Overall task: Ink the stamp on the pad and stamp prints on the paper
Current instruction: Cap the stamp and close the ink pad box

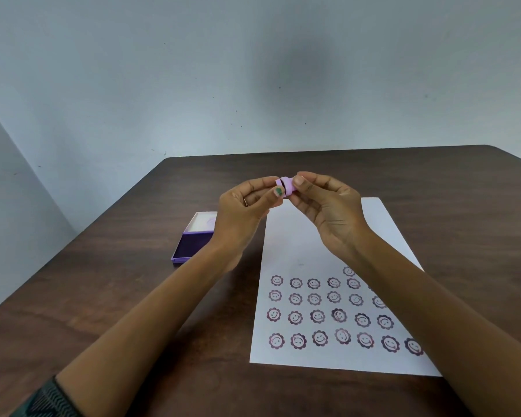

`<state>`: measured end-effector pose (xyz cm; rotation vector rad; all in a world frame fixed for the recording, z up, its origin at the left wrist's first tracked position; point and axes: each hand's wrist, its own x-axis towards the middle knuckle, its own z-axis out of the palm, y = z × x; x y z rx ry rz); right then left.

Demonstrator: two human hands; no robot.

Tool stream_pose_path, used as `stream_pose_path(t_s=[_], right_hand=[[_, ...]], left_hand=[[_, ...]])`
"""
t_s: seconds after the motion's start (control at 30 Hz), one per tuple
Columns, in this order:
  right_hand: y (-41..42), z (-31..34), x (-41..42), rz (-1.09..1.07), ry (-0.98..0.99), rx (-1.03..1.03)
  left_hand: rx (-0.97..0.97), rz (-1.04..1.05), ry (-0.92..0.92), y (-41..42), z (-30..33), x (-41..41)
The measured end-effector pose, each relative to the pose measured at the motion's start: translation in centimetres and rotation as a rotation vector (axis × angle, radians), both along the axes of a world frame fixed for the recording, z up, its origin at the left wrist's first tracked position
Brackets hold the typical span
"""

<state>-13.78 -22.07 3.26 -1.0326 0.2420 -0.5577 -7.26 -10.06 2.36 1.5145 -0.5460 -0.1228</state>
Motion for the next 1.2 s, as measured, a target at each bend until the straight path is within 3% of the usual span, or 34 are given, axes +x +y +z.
stream_pose_path(t_s=[0.93, 1.07, 1.2], right_hand=[[0.2, -0.5, 0.3, -0.042, -0.006, -0.087], [0.1, -0.5, 0.4, -0.061, 0.005, -0.113], [0.1, -0.9, 0.4, -0.156, 0.049, -0.280]], left_hand=[[-0.001, 0.082, -0.186, -0.1, -0.5, 0.0], [0.066, 0.047, -0.249, 0.0, -0.3, 0.4], [0.191, -0.054, -0.294, 1.6, 1.3, 1.9]])
